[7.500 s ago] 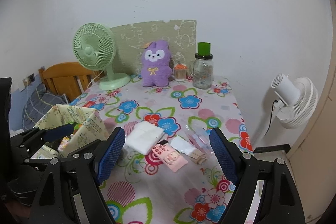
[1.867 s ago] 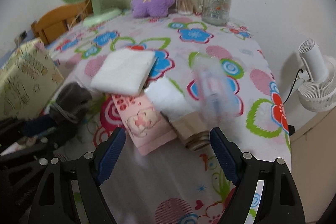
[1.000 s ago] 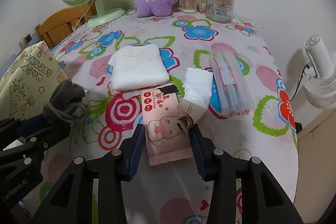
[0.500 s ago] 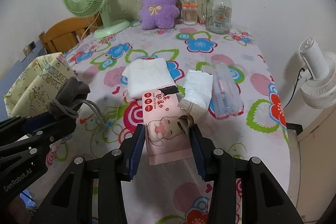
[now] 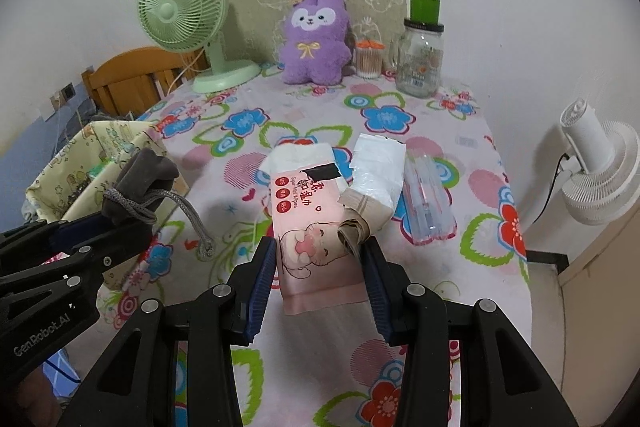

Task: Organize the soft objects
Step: 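Carry the grey pouch with the left gripper toward the basket while the right carries the pink pack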

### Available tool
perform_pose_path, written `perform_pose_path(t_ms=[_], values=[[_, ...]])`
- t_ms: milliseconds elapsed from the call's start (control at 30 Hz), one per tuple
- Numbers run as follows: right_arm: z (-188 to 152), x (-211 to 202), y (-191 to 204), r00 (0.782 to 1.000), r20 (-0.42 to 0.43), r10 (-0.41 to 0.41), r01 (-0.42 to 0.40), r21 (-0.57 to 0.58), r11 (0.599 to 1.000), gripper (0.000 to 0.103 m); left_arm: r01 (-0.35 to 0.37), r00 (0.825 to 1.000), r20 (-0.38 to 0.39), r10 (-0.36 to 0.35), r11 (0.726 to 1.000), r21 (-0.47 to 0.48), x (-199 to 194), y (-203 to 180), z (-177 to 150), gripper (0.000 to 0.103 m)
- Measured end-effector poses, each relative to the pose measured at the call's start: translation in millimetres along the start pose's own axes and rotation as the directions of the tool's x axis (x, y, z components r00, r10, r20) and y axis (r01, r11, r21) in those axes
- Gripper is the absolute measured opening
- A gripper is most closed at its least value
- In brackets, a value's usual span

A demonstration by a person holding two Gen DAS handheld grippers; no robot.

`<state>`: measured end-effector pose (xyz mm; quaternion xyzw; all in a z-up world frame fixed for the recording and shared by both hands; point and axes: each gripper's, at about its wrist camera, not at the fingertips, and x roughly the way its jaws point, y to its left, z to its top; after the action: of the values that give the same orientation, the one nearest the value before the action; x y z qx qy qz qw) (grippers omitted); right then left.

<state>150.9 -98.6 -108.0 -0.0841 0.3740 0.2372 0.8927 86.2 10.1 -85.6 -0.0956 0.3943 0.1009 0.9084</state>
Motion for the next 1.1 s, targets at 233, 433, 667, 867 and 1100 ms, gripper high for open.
perform_pose_path(t_ms=[233,433,667,867,1100], values=[[5.4,-14.4,11.6,0.999,0.031,-0.005,0.006,-0.02,1.0,0.046,0.007,1.0,0.025,-0.007,1.0,-0.01,-12.2,7.7,2.0,0.031],[12.9,-24.5,22.2,0.998,0.054,-0.007,0.01,-0.038,0.999,0.046,0.006,0.999,0.048,-0.005,1.0,-0.027,-20.7,16.9,4.1,0.031],[22.9,-33.0,35.5,0.997,0.08,-0.004,0.009,-0.059,0.998,0.046,0.003,0.998,0.068,0.0,0.999,-0.041,-29.4,29.0,8.3,0.031],[30.9,-34.7,49.9,0.996,0.09,0.003,0.004,-0.08,0.997,0.046,-0.009,0.996,0.084,0.014,0.998,-0.058,-34.3,42.2,13.1,0.031],[43.1,-33.2,69.6,0.995,0.1,0.024,-0.014,-0.108,0.994,0.046,-0.028,0.994,0.1,0.037,0.996,-0.085,-37.5,63.7,18.6,0.031]])
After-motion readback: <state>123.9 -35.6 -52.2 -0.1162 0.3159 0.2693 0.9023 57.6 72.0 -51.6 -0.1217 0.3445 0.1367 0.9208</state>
